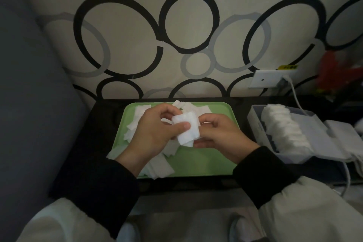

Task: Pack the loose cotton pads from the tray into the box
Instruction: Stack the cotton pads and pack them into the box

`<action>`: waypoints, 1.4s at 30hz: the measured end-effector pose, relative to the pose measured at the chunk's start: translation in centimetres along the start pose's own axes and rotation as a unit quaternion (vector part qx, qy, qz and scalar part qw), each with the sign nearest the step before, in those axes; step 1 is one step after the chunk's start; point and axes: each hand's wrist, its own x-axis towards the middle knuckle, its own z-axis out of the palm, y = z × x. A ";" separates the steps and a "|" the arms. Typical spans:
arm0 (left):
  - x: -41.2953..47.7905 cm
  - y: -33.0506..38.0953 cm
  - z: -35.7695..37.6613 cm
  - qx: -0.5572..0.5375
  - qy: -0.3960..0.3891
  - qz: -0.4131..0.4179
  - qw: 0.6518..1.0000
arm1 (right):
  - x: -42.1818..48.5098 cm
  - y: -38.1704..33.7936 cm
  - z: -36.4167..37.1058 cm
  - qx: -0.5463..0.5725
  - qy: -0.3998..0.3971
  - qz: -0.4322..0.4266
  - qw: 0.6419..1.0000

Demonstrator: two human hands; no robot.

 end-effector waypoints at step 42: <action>0.4 0.2 -0.3 -0.174 0.006 -0.141 0.975 | 1.0 0.6 -0.3 0.150 0.044 0.017 0.988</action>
